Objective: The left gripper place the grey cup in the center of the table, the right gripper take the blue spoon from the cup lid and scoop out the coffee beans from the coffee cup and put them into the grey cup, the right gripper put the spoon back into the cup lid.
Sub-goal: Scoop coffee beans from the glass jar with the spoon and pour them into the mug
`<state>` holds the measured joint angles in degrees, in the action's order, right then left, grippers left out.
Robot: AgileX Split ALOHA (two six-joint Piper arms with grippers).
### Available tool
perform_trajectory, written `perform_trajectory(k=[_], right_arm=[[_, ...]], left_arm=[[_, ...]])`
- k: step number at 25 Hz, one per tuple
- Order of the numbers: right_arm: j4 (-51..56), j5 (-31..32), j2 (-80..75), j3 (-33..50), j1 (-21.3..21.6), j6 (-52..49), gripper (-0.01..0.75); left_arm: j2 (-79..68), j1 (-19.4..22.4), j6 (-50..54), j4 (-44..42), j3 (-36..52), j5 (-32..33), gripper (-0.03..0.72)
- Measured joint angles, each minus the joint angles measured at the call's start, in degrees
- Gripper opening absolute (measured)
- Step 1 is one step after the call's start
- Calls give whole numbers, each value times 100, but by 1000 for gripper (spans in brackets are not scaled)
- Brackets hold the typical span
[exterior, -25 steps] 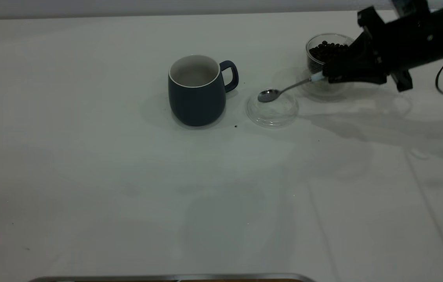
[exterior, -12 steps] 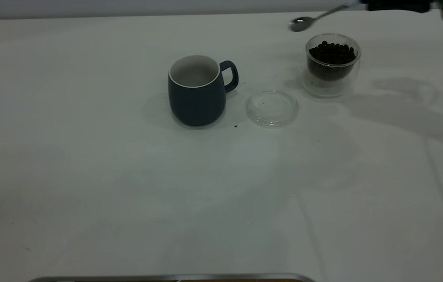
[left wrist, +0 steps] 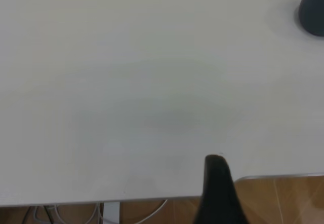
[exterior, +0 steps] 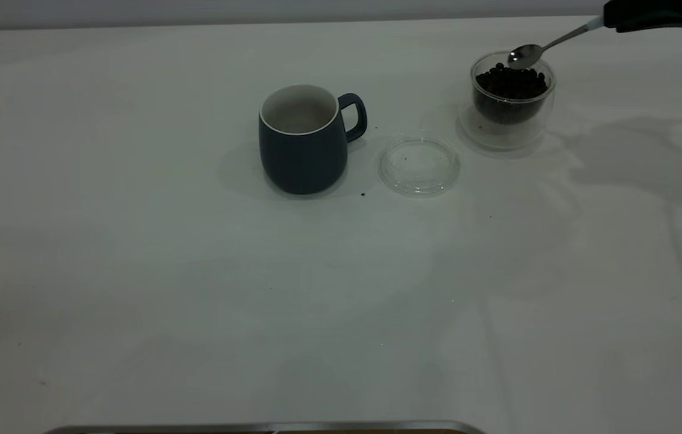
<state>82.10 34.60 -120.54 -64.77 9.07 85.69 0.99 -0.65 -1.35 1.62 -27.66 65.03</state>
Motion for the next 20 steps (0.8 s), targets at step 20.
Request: perform_trajectory(k=[20], right_arm=[[504,-790,-37,0,-335,1756,107]], left_arm=[[0,0,-14,0,0,0,592]])
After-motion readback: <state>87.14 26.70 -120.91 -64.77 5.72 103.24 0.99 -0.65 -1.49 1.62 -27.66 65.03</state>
